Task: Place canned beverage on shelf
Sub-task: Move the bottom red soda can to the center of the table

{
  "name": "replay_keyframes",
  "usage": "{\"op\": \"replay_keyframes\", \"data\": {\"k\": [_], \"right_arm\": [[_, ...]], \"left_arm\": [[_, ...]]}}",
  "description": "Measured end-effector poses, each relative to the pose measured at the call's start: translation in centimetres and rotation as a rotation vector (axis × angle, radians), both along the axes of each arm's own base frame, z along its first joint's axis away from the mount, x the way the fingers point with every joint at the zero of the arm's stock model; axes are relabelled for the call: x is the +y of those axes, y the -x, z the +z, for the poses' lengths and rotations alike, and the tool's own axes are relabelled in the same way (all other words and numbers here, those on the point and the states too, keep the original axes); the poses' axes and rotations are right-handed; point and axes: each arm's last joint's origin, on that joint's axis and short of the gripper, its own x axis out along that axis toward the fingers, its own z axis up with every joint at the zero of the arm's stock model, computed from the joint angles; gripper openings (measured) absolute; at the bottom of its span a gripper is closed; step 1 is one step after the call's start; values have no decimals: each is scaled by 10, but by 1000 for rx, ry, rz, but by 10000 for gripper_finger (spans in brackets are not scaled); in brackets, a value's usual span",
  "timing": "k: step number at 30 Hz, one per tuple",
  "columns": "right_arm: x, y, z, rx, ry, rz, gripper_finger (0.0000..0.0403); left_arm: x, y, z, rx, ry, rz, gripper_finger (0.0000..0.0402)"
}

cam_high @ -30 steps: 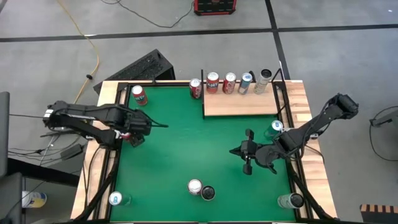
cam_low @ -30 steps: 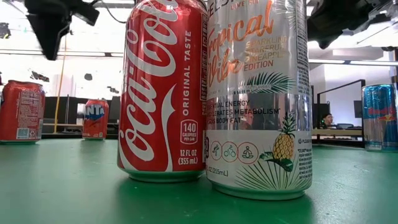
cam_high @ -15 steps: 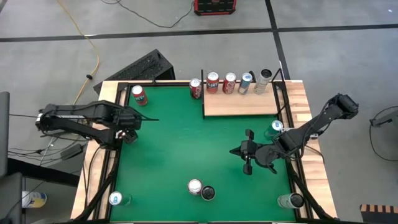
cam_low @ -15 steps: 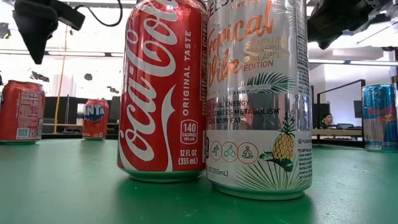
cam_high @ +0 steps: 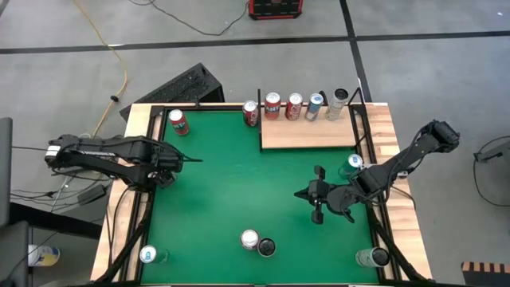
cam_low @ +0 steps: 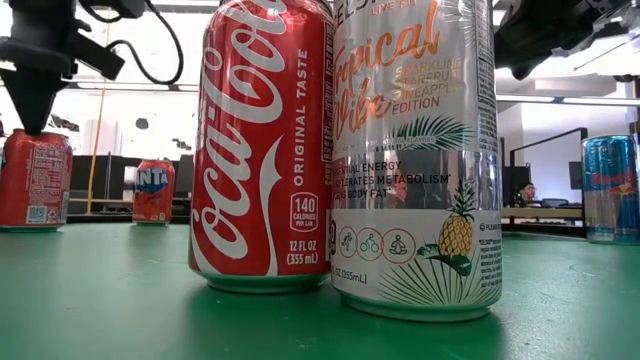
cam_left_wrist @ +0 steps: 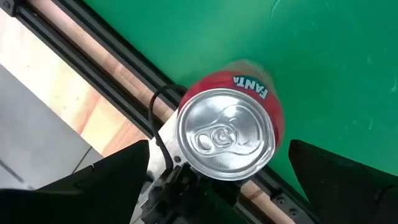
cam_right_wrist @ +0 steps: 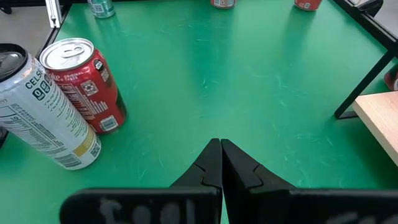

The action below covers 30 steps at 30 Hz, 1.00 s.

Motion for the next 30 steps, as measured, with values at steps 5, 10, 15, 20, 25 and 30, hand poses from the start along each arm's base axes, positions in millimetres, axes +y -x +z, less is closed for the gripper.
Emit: {"op": "replay_keyframes", "data": {"k": [5,10,15,20,25,30], "right_arm": [[0,0,0,1,0,1,22],[0,0,0,3,-1,4,22],[0,0,0,7,-8,14,22],[0,0,0,9,-2,17,22],[0,1,-2,23,6,18,22],[0,1,-1,21,6,18,22]], "left_arm": [[0,-1,0,-3,-14,-8,371],[4,-4,0,-37,-15,-6,371],[13,-10,-12,-74,33,8,371],[20,0,-36,53,16,38,371],[22,-1,-42,40,29,3,371],[24,-1,-42,48,63,-21,370]]}}
